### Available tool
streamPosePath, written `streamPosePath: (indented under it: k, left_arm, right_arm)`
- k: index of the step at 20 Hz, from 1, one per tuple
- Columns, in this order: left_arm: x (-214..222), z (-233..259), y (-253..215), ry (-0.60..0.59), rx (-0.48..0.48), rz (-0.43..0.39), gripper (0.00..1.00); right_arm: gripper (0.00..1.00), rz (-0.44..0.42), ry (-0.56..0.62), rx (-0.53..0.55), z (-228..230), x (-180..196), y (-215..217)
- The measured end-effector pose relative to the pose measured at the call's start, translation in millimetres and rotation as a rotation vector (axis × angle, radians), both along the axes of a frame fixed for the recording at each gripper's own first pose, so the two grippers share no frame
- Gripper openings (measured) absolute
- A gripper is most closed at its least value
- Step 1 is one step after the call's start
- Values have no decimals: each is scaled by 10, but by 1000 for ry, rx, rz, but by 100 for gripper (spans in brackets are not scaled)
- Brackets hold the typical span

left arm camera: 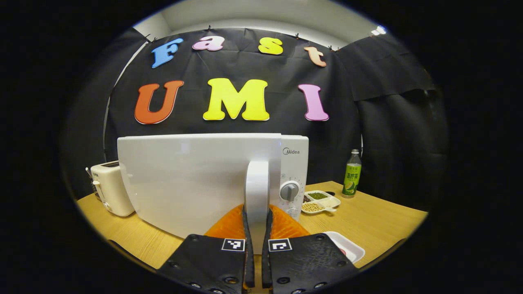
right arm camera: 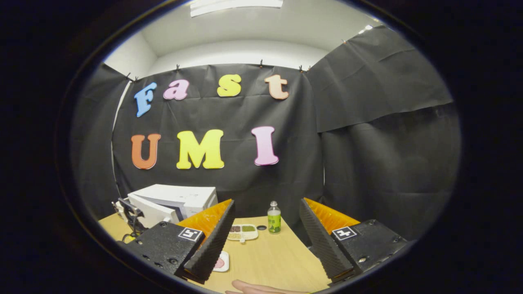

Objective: Open the microwave oven with the left hand, put the food in, and close the microwave oven.

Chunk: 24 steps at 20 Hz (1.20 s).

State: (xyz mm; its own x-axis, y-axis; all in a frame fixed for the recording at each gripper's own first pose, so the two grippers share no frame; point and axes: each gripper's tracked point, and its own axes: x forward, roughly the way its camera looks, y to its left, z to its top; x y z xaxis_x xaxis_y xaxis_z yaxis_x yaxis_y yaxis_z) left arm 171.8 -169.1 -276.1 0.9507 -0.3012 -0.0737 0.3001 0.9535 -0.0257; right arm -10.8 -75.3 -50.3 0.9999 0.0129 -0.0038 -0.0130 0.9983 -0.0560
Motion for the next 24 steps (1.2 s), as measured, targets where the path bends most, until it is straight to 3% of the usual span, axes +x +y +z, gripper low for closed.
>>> streamPosePath:
  k: [1, 2, 6, 7, 9, 10, 13, 14, 15, 16, 17, 18, 19, 20, 21, 22, 23, 24]
  left_arm:
    - [-103, -8, 63, 8, -11, -13, 7]
    - [-209, -6, 127, 16, -22, -23, 7]
    - [-559, 13, 445, 3, 14, -2, 6]
    - [-652, 2, 508, -3, 30, 5, 25]
    - [-812, -33, 690, -7, 64, 21, 22]
    - [-898, -66, 803, -2, 73, 26, 23]
    - [-1133, -117, 1227, 18, 54, 89, 27]
    - [-1206, -108, 1405, 18, 44, 122, 34]
    - [-1260, -124, 1620, 29, 36, 176, 69]
    - [-1258, -191, 1668, 56, 7, 177, 83]
    - [-1383, -198, 1845, 82, -3, 205, 97]
    - [-1469, -186, 1979, 87, -1, 227, 96]
    - [-1558, -166, 2084, 83, 6, 250, 87]
    - [-1647, -118, 2145, 74, 9, 258, 95]
    - [-1735, -83, 2242, 67, 18, 288, 95]
    - [-1823, -43, 2323, 67, 29, 302, 82]
    - [-1898, -11, 2373, 71, 29, 309, 95]
    - [-1990, 26, 2420, 84, 25, 313, 95]
  right_arm:
    - [100, 0, 6, -2, -17, -22, 28]
    - [91, 1, 11, -4, -37, -48, 59]
    - [91, 30, 27, -14, -89, -177, 257]
    - [91, 36, 31, -18, -100, -204, 301]
    - [91, 47, 40, -24, -139, -258, 392]
    - [100, 55, 48, -25, -161, -283, 443]
    - [100, 84, 55, -30, -216, -355, 597]
    - [100, 88, 56, -34, -237, -362, 621]
    - [100, 98, 70, -32, -291, -366, 658]
    - [91, 117, 95, -26, -366, -378, 716]
    - [100, 137, 123, -20, -447, -394, 776]
    - [100, 153, 144, -20, -517, -398, 809]
    - [100, 156, 159, -26, -577, -385, 809]
    - [100, 152, 169, -39, -625, -353, 803]
    - [100, 147, 179, -56, -675, -324, 799]
    - [91, 144, 192, -76, -728, -289, 795]
    - [91, 143, 209, -91, -795, -249, 794]
    - [92, 147, 231, -102, -858, -206, 793]
